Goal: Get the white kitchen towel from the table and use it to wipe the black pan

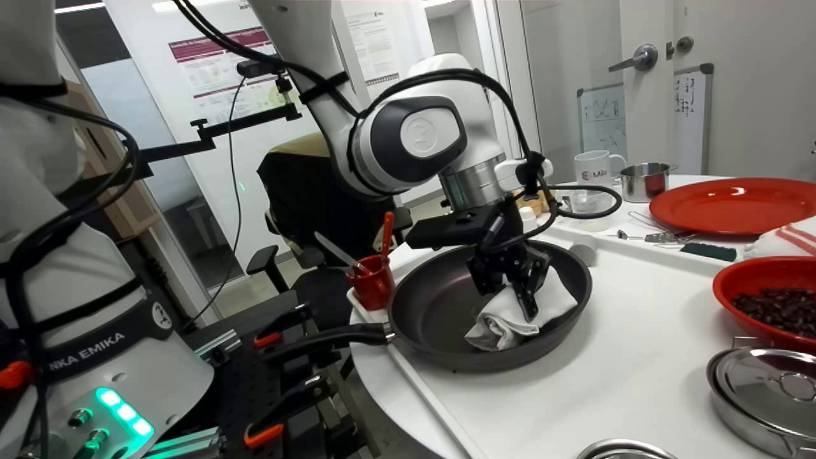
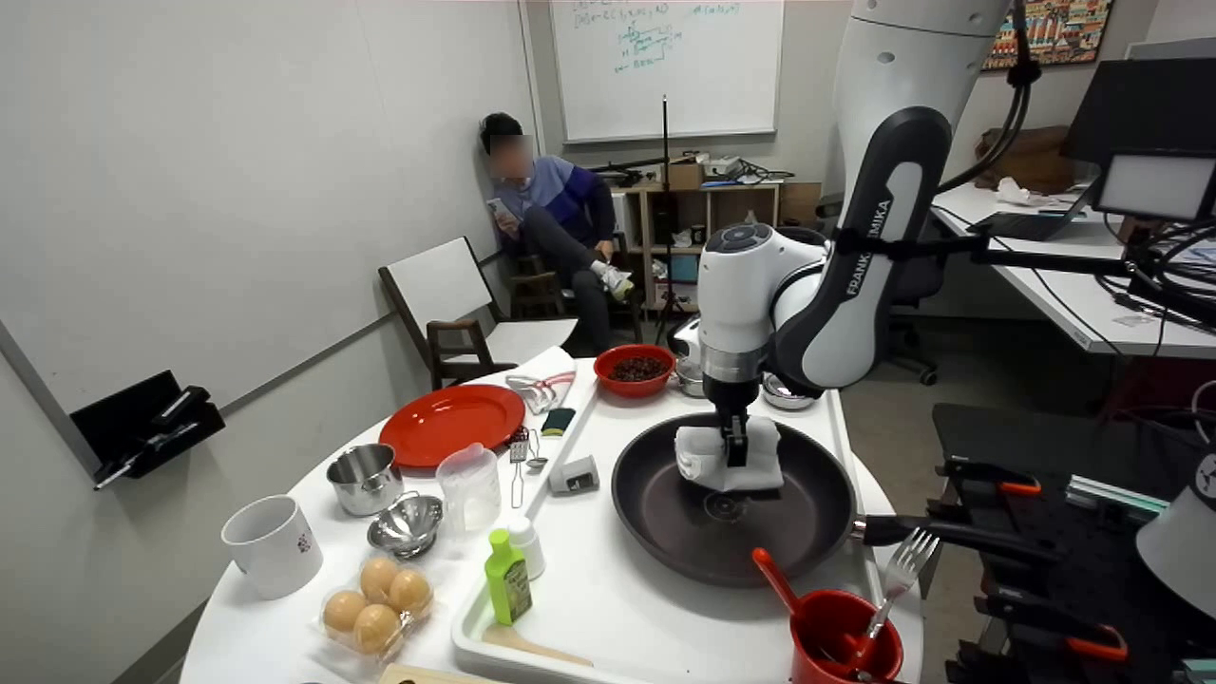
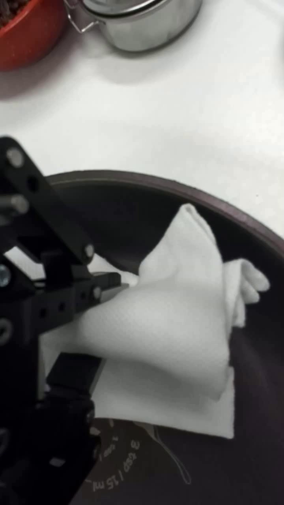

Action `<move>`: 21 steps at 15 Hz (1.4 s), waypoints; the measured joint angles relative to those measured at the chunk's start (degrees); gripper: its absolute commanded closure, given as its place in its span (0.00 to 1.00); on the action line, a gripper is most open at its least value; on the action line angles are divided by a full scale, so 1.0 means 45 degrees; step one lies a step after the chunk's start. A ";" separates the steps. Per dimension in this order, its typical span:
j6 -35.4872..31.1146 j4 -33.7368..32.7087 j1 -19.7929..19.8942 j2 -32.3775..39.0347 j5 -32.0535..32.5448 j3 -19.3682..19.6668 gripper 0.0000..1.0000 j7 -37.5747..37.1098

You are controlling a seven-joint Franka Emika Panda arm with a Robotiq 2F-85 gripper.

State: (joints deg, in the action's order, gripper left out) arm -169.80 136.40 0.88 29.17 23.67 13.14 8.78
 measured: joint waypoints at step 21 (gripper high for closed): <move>0.0008 -0.0432 -0.1511 0.0704 -0.0356 -0.0703 0.90 -0.0498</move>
State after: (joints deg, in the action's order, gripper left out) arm -169.77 134.46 -5.92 32.34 22.07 9.98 6.54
